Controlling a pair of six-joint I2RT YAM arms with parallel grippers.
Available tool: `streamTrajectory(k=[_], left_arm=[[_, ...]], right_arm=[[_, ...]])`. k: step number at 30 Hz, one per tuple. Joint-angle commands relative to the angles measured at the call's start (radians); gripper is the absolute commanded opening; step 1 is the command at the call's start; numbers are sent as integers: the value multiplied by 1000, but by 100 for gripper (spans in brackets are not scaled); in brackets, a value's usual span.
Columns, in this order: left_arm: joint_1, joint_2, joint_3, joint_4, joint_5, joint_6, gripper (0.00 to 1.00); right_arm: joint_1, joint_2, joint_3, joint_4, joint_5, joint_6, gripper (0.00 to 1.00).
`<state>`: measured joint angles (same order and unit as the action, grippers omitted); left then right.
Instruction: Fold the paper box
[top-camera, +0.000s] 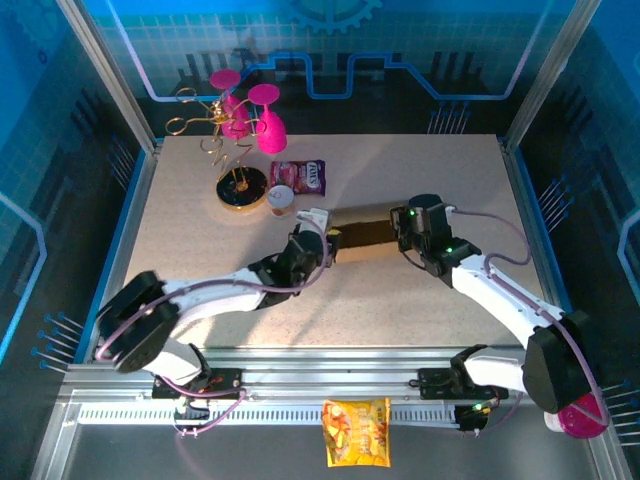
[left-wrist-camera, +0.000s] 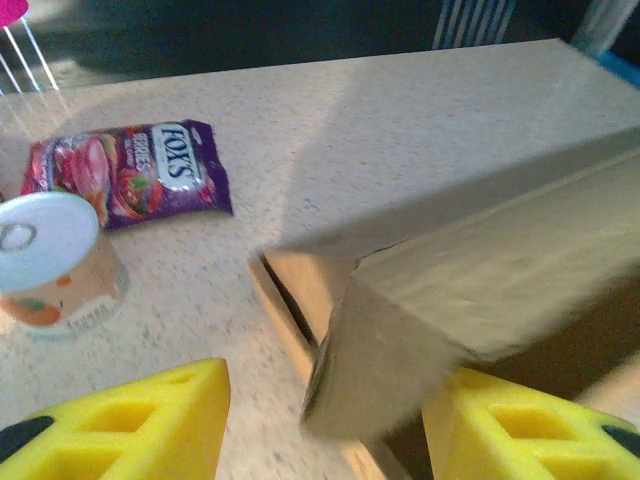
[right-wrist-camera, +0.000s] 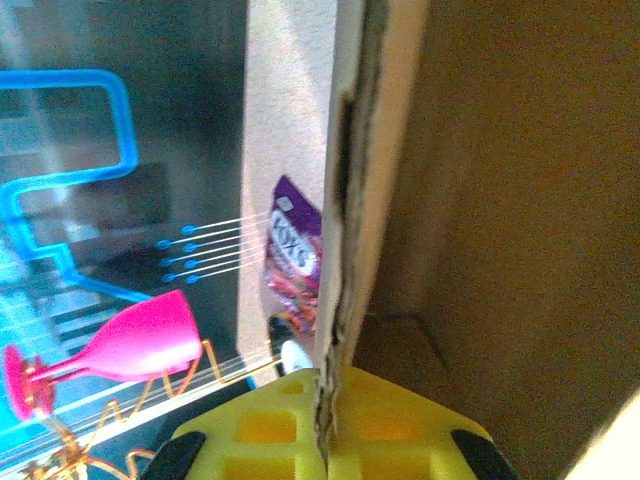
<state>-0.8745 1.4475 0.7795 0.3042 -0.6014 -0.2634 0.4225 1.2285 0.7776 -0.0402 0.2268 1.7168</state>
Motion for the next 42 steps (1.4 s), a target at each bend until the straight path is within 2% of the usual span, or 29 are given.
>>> streamTrajectory(k=[1,6,9,11,14,20,26,33,37,42], left_arm=[[-48,-189,-31,-239,44,-203,51],[-64,-448,-57,-443,44,-375,50],[24,-488,-20,-548,130,-449,54],[125,-457,21,-595,261,-513,54],[251,-343,70,-567,486,-577,52],[277,-48,211,-539,695,-575,50],[277,129,245,-476,745,-610,50],[277,264,271,-379,778,-629,43],[279,321,309,-375,790,-625,40],[279,359,352,-417,774,-599,35]], right_arm=[[-19,-15,-55,-47,1,-7,0],[-30,-38,-139,-13,-54,-36,0],[-34,-66,-186,-19,-84,-67,0],[-39,-85,-221,-24,-92,-87,0],[-59,-100,-276,-3,-108,-119,0],[-103,-70,-339,19,-166,-183,0],[-111,-47,-344,12,-197,-210,0],[-125,-51,-303,-47,-200,-253,0],[-129,-49,-267,-95,-209,-290,8],[-135,-75,-241,-158,-196,-318,26]])
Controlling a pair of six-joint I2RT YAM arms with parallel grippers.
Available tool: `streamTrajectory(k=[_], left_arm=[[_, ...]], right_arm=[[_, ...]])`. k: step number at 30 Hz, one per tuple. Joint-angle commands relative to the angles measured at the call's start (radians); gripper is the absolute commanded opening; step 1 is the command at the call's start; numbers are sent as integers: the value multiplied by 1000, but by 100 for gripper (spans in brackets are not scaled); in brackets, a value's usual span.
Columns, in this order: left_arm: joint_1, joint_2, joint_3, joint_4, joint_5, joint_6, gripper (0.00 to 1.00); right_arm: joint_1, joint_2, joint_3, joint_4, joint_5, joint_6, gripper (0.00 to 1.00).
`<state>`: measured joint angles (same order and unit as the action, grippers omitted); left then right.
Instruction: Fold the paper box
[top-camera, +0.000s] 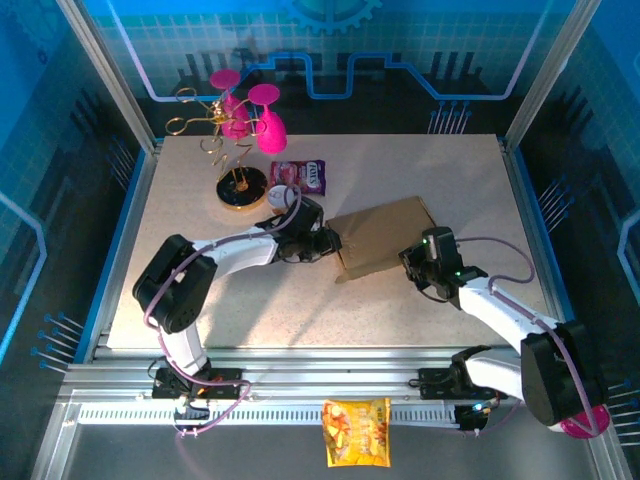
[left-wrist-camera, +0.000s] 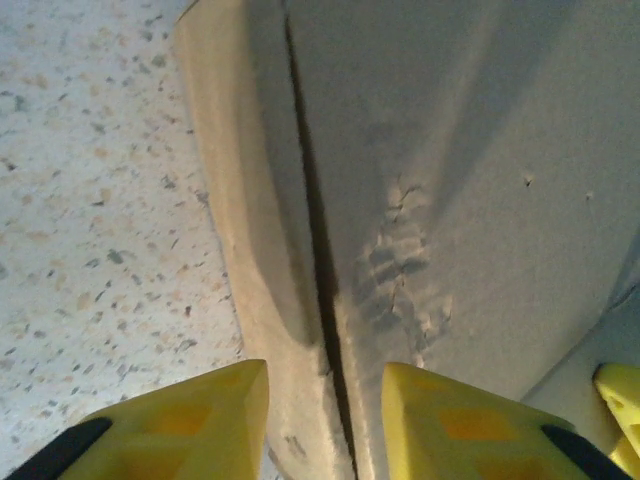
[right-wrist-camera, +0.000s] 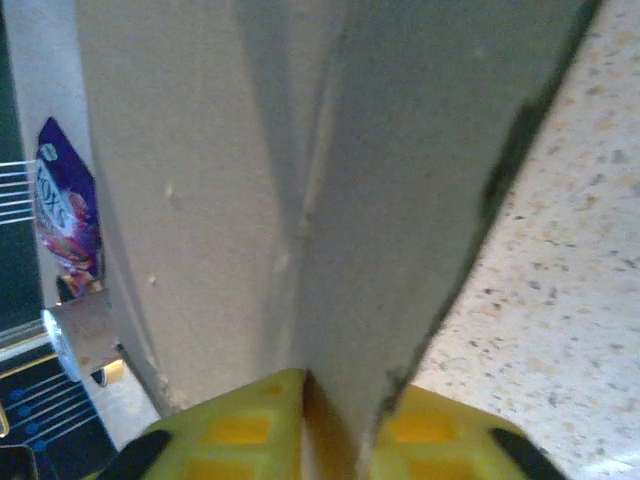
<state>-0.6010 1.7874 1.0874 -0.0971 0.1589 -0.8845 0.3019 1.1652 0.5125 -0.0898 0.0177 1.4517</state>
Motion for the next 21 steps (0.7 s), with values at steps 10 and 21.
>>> streamTrajectory(k=[10,21], left_arm=[[10,55,56,-39,19,25,29],[8,88,61,-75,14,32,28]], right_arm=[[-70,-89,121,-282,21,-194,51],[-207,-112,199,-349,-19,-342,54]])
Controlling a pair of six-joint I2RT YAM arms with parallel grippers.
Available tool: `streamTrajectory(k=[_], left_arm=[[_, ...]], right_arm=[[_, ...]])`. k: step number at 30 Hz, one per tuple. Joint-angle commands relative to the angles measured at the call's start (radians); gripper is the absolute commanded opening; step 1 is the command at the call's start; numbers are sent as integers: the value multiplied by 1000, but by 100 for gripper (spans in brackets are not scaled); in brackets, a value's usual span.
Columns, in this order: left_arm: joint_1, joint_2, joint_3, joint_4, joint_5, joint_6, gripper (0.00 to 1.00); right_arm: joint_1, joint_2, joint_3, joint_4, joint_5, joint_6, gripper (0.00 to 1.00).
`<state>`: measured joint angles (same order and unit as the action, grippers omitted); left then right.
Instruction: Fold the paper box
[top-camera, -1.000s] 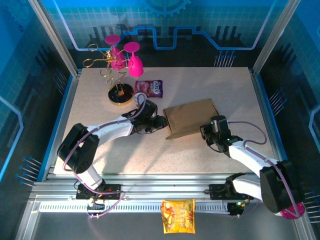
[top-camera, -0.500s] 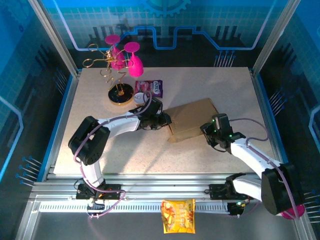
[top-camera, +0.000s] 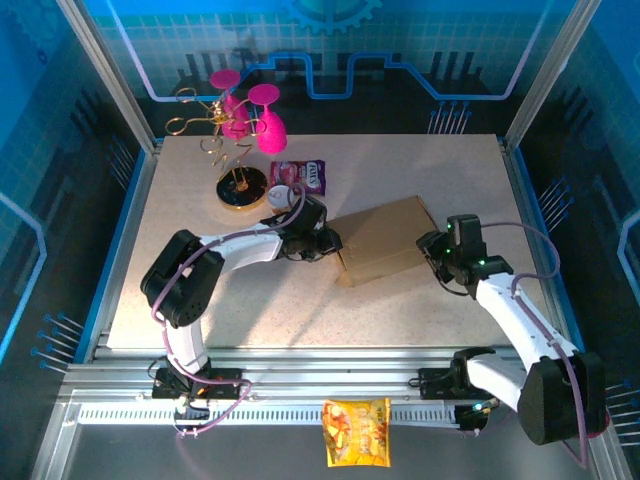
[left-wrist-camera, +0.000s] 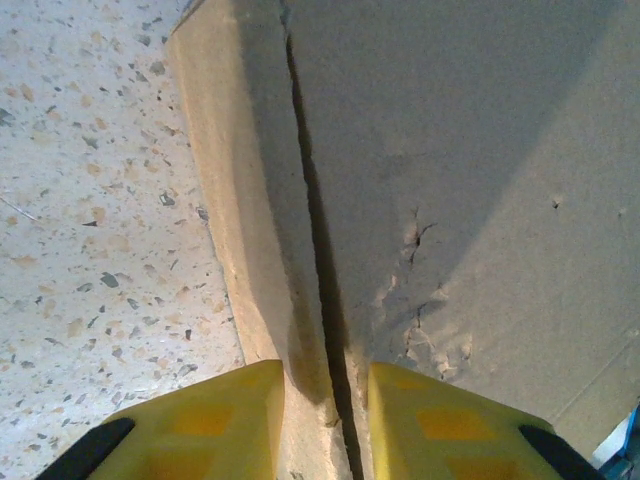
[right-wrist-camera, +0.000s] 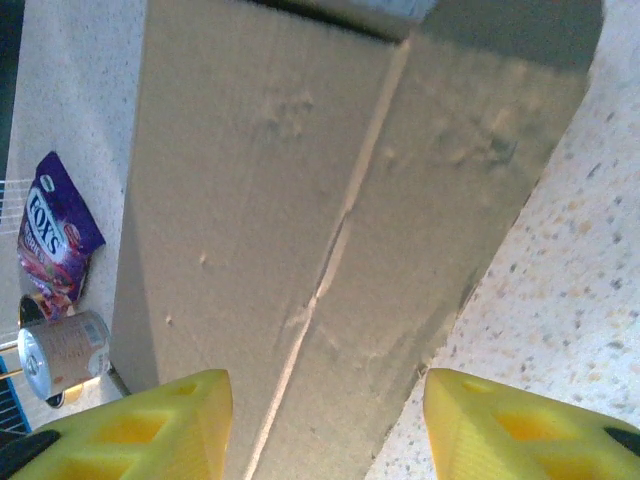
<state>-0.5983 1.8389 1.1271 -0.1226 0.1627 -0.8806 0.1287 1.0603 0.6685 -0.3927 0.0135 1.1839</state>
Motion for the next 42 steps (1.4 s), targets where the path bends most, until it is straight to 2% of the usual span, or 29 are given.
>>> streamTrajectory(k=[1,6,12,16,22,27,33,35,42], left_arm=[[6,41,23,-53,11,29,28],[6,47,16,-66,2,40,20],[7,25,15,-105,-10,81,0],[20,-12,-12,-123,13,147,0],[78,-59,-96,-92,72,202,0],[119,-79,-138,-76,109,253,0],[160,-95,-189,-59,128,281,0],[169,-95,-199,-54,133,288,0],[182,-81,-193,-65,135,298,0]], right_arm=[[-54,-5,54,-49,-19,-93,54],[-128,14,111,-60,-8,-188,56],[-182,100,205,-35,2,-418,69],[-244,229,302,-44,-87,-591,74],[-269,521,489,-165,-383,-820,75],[-278,688,562,-254,-572,-937,84],[-290,774,551,-289,-696,-985,85],[-287,795,545,-292,-740,-1003,88],[-262,833,548,-274,-838,-986,85]])
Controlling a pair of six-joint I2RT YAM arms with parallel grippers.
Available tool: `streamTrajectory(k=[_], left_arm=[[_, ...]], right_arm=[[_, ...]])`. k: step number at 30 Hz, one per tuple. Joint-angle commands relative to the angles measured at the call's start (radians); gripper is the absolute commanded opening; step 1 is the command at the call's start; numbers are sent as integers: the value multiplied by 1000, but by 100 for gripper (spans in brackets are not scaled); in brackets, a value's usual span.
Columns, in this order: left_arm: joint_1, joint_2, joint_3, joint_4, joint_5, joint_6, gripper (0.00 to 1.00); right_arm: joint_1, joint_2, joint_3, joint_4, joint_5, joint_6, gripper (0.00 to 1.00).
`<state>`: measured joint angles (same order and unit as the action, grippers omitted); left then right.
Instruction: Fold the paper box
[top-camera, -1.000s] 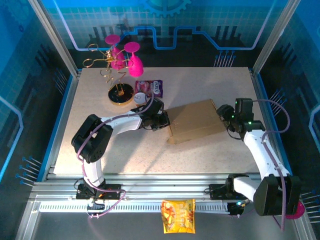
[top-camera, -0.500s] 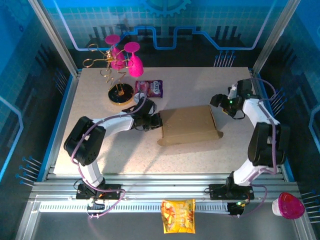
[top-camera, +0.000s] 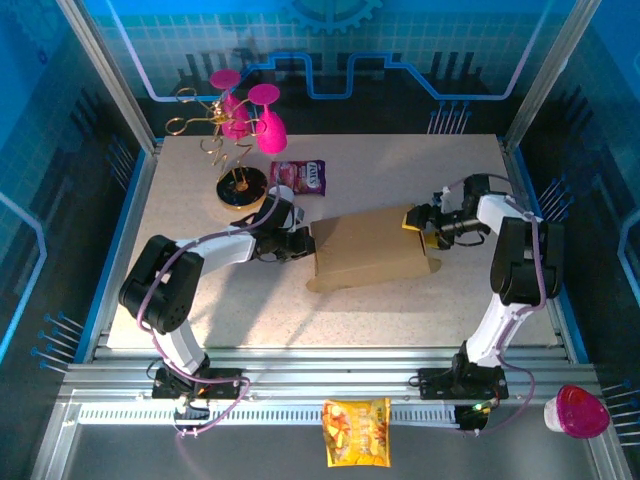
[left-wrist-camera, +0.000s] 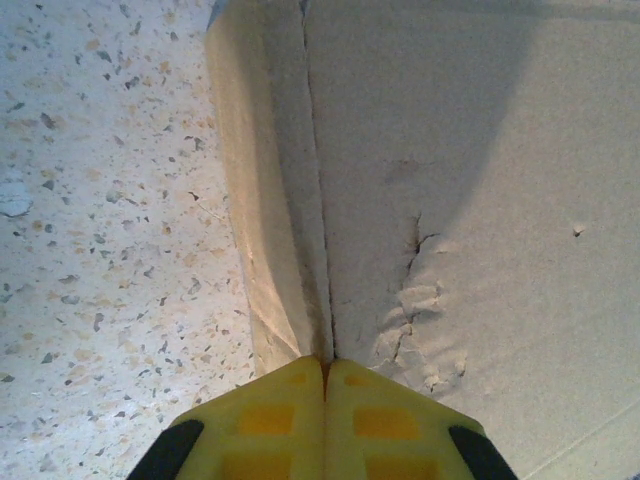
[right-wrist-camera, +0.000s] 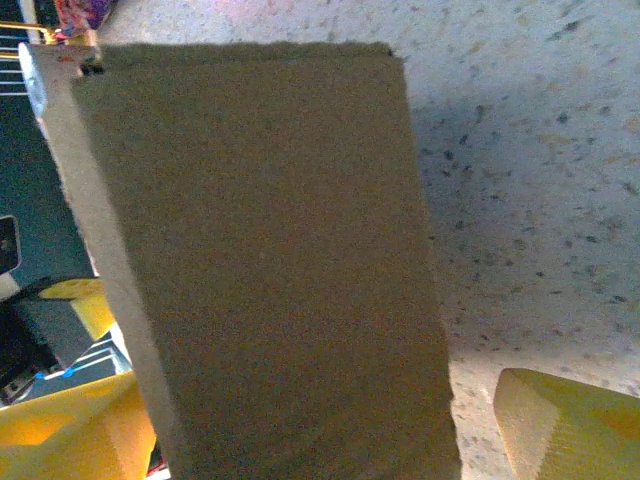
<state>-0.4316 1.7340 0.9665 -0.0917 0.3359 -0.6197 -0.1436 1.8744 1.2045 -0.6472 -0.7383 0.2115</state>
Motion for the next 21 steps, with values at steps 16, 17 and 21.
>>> streamTrajectory(k=[16,17,21], left_arm=[[38,-84,2,-71,-42,-29,19],[42,-114,-3,-63,-51,-40,25],[73,-311,-75,-2,-146,-88,52]], right_arm=[[92,-40,-72,87,-163,186,55],[91,-44,-72,87,-164,199,54],[91,-69,-75,96,-184,289,50]])
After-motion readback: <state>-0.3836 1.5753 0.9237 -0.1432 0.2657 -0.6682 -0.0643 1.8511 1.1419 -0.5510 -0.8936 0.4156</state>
